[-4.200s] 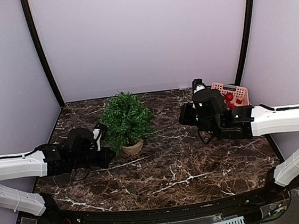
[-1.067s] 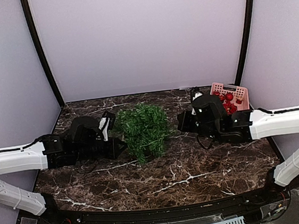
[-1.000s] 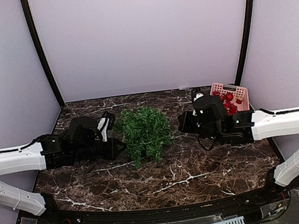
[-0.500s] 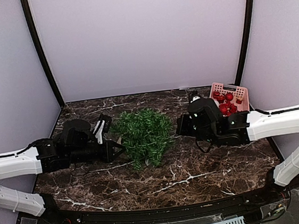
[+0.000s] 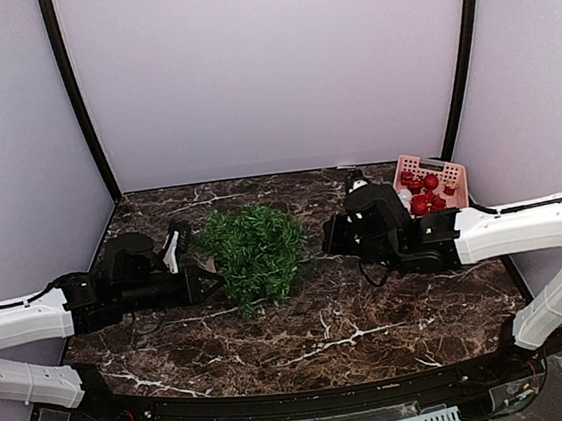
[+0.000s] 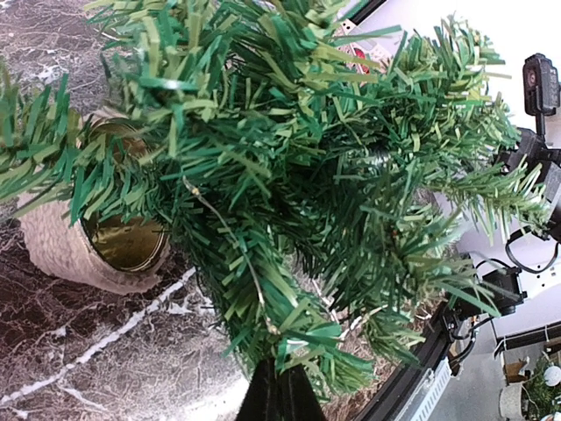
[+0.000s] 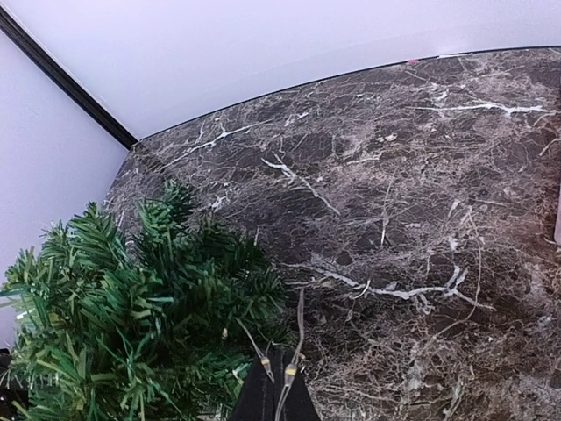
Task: Decorate the small christmas tree
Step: Wrap the light string in the gap of the branches.
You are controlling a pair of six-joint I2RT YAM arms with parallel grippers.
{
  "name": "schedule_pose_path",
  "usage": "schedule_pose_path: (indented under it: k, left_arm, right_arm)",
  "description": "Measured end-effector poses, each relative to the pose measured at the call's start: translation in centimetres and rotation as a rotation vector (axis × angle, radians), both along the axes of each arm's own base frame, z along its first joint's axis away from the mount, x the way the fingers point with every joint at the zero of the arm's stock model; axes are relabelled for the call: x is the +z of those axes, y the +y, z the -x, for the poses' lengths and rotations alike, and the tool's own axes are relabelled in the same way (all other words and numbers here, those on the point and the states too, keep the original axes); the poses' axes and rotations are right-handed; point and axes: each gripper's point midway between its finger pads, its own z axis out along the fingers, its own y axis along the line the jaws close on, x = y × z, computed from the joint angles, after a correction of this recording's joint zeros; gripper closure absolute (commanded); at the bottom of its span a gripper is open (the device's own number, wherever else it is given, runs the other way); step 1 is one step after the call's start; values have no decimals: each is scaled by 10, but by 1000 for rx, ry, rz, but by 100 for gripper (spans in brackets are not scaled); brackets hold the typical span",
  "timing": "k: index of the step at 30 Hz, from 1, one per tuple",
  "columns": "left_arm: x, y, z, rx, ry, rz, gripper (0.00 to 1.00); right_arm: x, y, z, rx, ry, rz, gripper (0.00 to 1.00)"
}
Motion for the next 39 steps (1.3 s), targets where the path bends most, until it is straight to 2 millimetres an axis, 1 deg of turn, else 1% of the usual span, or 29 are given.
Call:
schedule_pose_path:
  k: [12,17,21,27,30,39]
  left_arm:
    - [1,0,0,-3,1,6,100]
    - [1,-1,0,-6,0,10,100]
    - [1,-1,1,-11,2,12,100]
    - [3,-1,2,-16,0,19,100]
    - [2,-1,2,-20,1,17,100]
    - [3,-8,7,-88,-16,17,100]
  right_arm:
    - [6,10,-3,20,-14,-16,100]
    - [4,15,-3,32,-12,-19,100]
    - [-5,25,-4,63,2,-14,100]
    - [-10,45,-4,121,18,-23,100]
    - [-6,55,-2,152,18,-42,100]
    - [15,79,3,227,-2,-123,100]
